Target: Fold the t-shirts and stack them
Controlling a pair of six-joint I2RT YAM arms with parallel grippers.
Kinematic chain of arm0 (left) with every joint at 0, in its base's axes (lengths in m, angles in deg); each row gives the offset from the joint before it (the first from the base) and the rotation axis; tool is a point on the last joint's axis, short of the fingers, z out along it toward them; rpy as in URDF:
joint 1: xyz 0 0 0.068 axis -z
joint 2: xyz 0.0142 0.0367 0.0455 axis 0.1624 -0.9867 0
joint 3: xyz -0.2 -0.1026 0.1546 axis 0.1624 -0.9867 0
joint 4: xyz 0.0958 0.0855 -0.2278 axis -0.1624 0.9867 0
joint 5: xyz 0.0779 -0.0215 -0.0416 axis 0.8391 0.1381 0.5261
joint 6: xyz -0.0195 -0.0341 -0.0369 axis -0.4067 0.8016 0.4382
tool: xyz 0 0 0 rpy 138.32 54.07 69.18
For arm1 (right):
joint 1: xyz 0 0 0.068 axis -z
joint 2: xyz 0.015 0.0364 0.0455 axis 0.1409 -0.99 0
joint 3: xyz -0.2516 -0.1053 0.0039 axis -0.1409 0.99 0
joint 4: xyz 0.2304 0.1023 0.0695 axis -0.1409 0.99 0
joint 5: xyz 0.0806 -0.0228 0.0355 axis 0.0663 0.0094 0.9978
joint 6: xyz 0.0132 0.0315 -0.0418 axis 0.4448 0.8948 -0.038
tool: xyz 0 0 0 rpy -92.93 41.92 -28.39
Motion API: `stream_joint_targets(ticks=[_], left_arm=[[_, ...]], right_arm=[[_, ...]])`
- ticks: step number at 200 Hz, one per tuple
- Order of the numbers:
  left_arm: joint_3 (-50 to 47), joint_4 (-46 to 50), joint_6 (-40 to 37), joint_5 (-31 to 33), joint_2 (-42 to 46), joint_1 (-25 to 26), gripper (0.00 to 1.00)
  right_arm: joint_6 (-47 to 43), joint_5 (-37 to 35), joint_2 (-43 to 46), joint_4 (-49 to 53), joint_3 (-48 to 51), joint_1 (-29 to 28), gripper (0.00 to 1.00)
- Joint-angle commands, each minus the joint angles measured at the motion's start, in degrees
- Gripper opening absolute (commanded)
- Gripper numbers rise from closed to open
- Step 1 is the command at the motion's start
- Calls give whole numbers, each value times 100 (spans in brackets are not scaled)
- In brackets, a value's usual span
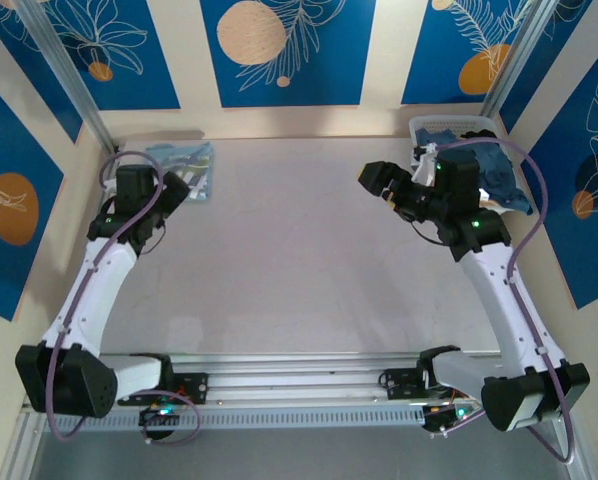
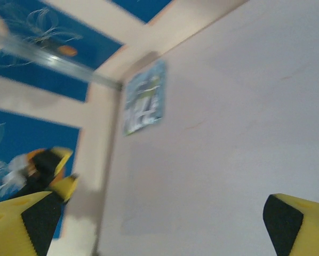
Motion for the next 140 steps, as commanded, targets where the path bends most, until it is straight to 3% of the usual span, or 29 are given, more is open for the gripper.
stream_joint_targets(ticks=[1, 14, 25, 38, 50, 66, 94, 140], left_arm=[[-612, 490, -851, 1520, 797, 121, 100], [-1576, -636, -1965, 1562, 1441, 125, 100], [-2384, -1420, -2782, 1603, 1902, 125, 100], [-3048, -1812, -3095, 1644, 2240, 124, 100], [-3581, -2314, -3656, 1203, 2449, 125, 100], [-4142, -2944, -3820, 1018, 2520, 118, 100], [-4592, -4120, -3835, 901, 1777, 116, 100], [-4328, -5742, -3956, 845, -128, 39, 100]], right_arm=[[-446, -1929, 63, 1505, -277, 112, 99], [-856, -2288, 282, 1232, 305, 299, 99], [-1331, -2424, 627, 420, 1119, 393, 99], [-1699, -2859, 1097, -664, 2183, 376, 99], [-2260, -3155, 1415, -1614, 3096, 330, 99], [-2643, -3443, 1479, -2181, 3730, 333, 99], [-2857, -3514, 1121, -2767, 4328, 404, 99], [-3036, -3444, 126, -4365, 4773, 565, 99]])
